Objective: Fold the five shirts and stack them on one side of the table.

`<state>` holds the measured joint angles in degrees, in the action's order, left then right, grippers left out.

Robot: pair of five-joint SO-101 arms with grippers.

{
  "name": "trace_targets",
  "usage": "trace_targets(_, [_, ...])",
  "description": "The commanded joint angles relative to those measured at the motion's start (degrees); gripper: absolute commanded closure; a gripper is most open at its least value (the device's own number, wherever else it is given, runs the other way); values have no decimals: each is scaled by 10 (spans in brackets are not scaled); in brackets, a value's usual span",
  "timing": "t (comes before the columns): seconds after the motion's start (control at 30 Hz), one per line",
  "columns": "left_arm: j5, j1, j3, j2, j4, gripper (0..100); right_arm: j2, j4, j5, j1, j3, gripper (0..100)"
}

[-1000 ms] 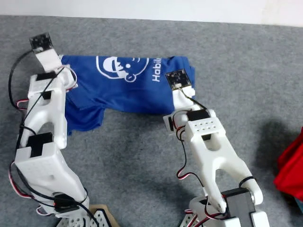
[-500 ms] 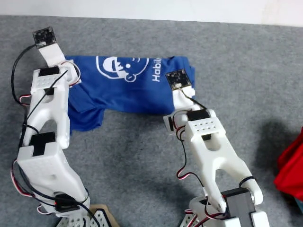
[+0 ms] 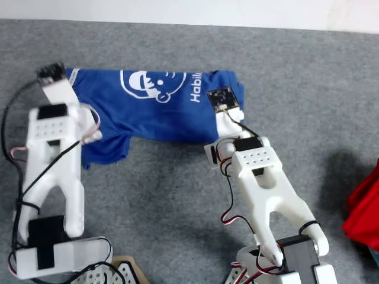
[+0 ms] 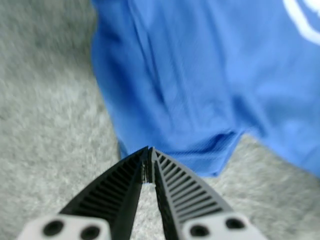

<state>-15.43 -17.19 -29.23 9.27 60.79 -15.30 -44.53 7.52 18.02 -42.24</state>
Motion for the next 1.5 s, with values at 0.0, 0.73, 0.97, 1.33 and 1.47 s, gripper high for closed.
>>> trace_targets(0.0, [1, 11, -57, 22, -68, 993, -22, 8, -3, 2, 1, 817])
trace_targets(0.73, [8, 35, 64, -160, -150, 993, -27, 9, -2, 0, -13, 817])
trace_targets(0.97, [8, 35, 159, -242, -148, 993, -23, 29, -2, 0, -16, 817])
trace_targets(1.33, [8, 36, 212, -257, -147, 993, -23, 29, -2, 0, -16, 817])
trace_targets(1.47, [8, 45, 218, -257, -147, 993, -22, 29, -2, 0, -16, 817])
